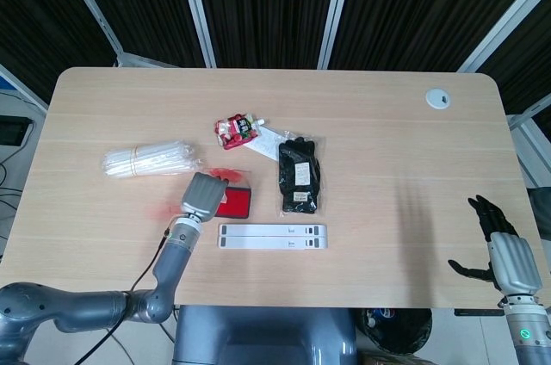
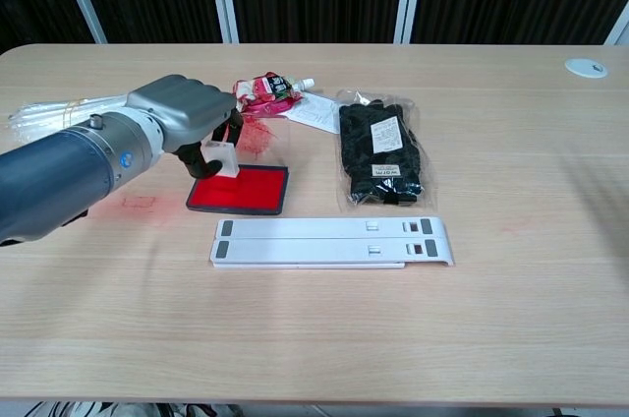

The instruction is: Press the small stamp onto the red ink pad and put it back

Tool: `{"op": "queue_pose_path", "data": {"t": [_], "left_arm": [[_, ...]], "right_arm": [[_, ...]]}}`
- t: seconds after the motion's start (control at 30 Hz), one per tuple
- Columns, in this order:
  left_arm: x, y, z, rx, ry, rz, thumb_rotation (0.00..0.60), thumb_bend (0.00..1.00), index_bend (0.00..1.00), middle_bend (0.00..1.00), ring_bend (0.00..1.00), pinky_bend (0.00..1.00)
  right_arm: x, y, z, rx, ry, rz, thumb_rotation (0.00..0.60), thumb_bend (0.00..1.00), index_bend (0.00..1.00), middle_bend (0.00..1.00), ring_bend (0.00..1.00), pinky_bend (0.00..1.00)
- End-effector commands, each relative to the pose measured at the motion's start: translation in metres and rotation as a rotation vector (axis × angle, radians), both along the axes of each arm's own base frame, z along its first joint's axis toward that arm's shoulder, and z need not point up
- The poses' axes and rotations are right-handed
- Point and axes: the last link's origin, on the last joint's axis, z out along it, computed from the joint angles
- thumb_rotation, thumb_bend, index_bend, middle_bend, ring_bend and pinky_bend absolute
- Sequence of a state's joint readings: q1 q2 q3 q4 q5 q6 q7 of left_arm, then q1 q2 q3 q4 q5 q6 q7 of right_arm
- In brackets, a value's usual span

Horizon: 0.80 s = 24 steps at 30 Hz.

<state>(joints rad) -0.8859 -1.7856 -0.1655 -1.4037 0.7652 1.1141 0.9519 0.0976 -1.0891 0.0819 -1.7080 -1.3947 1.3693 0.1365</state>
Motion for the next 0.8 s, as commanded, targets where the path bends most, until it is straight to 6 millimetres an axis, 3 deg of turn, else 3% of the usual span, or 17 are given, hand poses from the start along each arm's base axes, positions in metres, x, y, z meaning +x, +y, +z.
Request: {"op": "queue_pose_path", "data": {"t": [0.03,0.4,0.8], "left_arm": [[0.003,-0.001,0.010,0.013,-0.009,-0.014,0.600,0.53,0.77,0.77,0.60,0.66],[-0.015,-0.008,0.040,0.046,-0.013,0.001,0.600,0.53,0.77,0.77,0.60,0.66],[-0.063,-0.025,0.060,0.064,0.020,0.079,0.600,0.53,0.77,0.77,0.60,0.66]], "right_arm": [[0.000,0.000,0.000,-0.001,0.001,0.000,0.600,0.11,0.00,0.00,0.00,0.18],[0.000,0.001,0.000,-0.001,0.005,0.003,0.600,0.11,0.00,0.00,0.00,0.18],[0.001,0.001,0.000,0.000,0.003,0.005,0.600,0.11,0.00,0.00,0.00,0.18]]}}
